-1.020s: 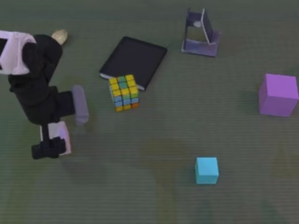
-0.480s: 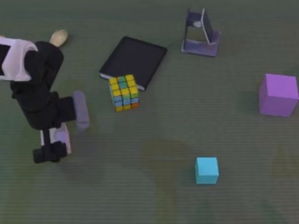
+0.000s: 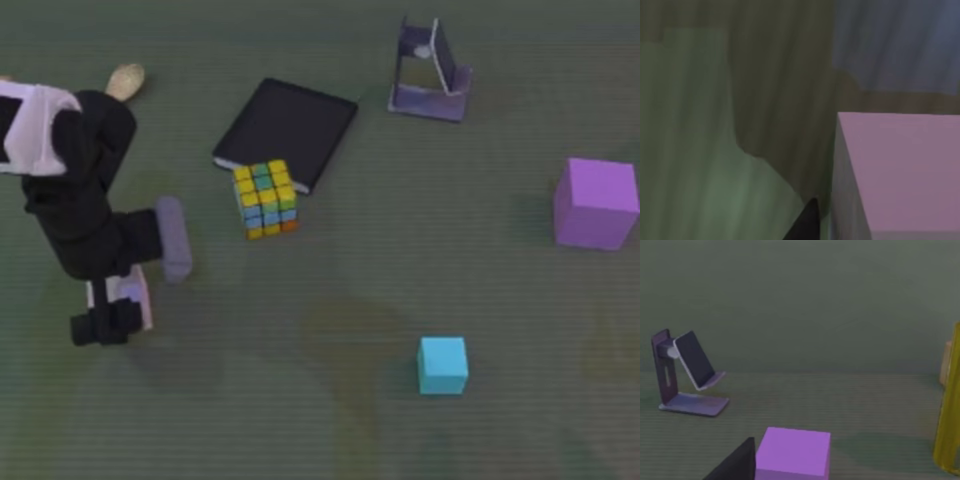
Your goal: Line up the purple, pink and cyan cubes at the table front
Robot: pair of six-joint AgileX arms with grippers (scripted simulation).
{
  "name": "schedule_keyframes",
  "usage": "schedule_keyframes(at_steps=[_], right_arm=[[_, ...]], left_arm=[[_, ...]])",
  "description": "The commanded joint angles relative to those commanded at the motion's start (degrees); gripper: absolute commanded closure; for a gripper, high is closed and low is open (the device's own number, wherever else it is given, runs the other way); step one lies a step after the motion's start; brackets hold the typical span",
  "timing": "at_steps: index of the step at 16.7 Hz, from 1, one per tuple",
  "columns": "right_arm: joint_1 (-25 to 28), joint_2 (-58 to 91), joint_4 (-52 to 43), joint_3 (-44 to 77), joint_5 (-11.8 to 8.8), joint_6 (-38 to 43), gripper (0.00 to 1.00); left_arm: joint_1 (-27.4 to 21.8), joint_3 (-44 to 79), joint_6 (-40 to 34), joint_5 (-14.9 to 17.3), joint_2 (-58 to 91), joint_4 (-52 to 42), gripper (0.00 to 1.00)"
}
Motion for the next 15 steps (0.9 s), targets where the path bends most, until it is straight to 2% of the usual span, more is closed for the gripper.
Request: schedule_keyframes(at_steps=[3, 4, 11, 15], right_arm=[[0.0, 0.0, 0.0, 0.0, 0.0, 0.0, 0.00], [0.0, 0.0, 0.0, 0.0, 0.0, 0.0, 0.00], [0.0, 0.0, 0.0, 0.0, 0.0, 0.0, 0.00], [0.0, 0.0, 0.0, 0.0, 0.0, 0.0, 0.00]], left_arm=[[0.0, 0.0, 0.0, 0.0, 0.0, 0.0, 0.98], [0.0, 0.0, 0.0, 0.0, 0.0, 0.0, 1.00], [0.0, 0.0, 0.0, 0.0, 0.0, 0.0, 1.00], [0.5, 1.7, -1.1, 0.4, -2.8, -4.1, 1.00]])
